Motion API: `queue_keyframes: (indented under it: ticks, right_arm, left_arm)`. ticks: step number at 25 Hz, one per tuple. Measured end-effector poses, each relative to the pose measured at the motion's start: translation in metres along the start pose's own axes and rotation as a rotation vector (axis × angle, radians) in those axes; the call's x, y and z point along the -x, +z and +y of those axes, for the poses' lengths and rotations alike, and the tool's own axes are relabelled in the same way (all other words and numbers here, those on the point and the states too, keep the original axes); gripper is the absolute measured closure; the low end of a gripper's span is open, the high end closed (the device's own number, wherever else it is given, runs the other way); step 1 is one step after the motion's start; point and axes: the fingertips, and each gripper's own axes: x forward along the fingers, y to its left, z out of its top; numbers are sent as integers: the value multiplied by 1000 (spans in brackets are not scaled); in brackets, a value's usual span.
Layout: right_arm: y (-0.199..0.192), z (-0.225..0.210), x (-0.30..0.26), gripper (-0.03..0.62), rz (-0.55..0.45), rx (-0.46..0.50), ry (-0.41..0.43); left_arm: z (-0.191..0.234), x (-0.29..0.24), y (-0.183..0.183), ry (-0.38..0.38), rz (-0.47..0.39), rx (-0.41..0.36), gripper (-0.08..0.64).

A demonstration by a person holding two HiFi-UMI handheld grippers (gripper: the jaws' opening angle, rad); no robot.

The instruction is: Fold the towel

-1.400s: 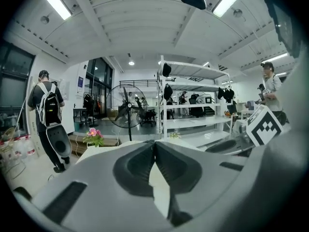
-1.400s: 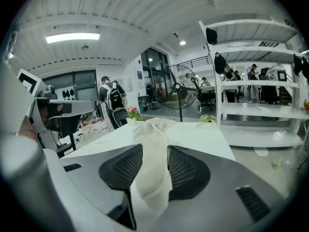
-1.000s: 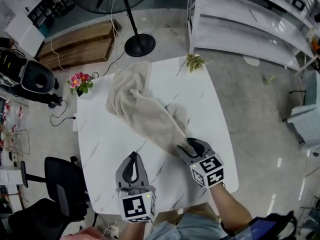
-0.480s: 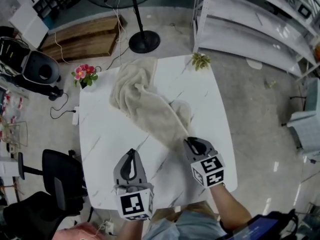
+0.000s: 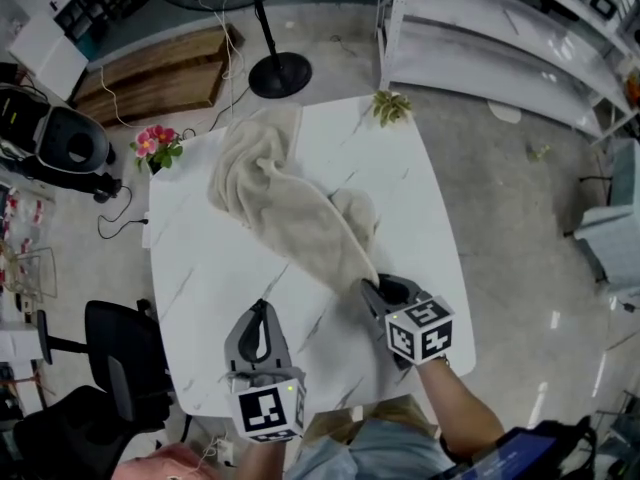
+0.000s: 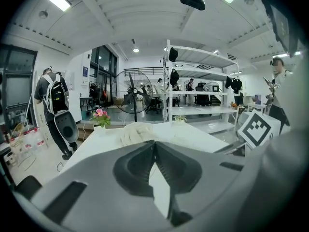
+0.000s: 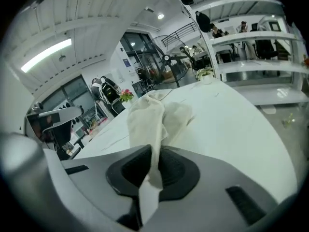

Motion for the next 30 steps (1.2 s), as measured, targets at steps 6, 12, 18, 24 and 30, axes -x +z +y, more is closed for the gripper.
queue_keyframes:
  ticks: [6,12,18,24,30]
  right_arm:
    - [48,41,20,566,-133,233,-21]
    - [93,98,49,566,-220,429,29]
    - [101,136,69,566,-262,443,89]
    - [79,161,89,566,-251,405,129]
    - [41,182,112,566,-230,391,114]
  left_arm:
    - [-4,4,12,-3,-22,-16,552]
    - [-9,23,42,3,-87,-38,552]
    - [-4,47,54,19,-130,-43,552]
    - [0,80,55,21,-167,-28,552]
    - [-6,113,39,-21,-200,-17,552]
